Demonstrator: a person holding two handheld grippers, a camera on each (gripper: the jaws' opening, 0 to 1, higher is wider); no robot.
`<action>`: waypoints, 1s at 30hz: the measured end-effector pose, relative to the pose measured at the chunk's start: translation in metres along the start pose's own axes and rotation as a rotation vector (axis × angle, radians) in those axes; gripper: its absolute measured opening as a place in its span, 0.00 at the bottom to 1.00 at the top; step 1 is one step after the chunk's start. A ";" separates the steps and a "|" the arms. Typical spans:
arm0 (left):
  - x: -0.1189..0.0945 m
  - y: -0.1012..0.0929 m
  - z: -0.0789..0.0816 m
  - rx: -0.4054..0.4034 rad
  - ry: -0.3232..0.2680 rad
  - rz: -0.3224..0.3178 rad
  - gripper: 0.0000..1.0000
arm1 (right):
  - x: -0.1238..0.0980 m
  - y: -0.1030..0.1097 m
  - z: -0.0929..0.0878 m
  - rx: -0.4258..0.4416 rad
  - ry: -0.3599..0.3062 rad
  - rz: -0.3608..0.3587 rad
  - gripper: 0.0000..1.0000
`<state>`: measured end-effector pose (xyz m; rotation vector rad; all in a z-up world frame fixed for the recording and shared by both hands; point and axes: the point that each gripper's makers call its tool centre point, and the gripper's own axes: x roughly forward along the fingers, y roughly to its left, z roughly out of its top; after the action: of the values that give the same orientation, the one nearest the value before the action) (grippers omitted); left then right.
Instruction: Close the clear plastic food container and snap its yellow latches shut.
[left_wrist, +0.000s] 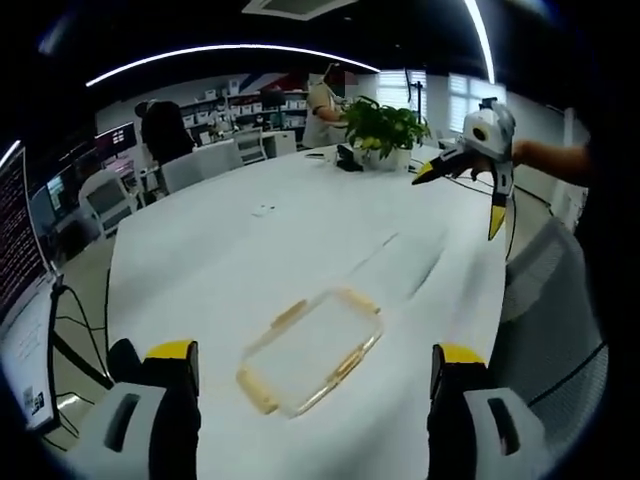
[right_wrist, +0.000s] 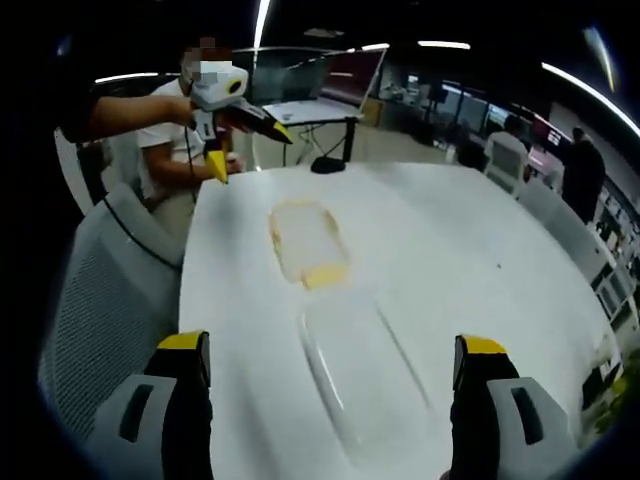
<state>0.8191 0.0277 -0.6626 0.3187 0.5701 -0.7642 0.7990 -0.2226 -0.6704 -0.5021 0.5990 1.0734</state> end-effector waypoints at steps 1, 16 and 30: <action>0.001 0.001 -0.001 0.002 0.006 -0.003 0.93 | 0.001 0.000 0.001 -0.003 0.001 0.003 0.99; 0.015 0.021 -0.012 0.061 0.069 -0.045 0.94 | 0.035 0.001 0.015 -0.041 0.019 0.070 0.99; 0.028 0.031 -0.025 0.157 0.151 -0.122 0.99 | 0.066 0.002 0.025 -0.083 0.044 0.128 0.99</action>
<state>0.8485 0.0449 -0.6967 0.4932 0.6773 -0.9100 0.8253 -0.1628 -0.6964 -0.5666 0.6335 1.2151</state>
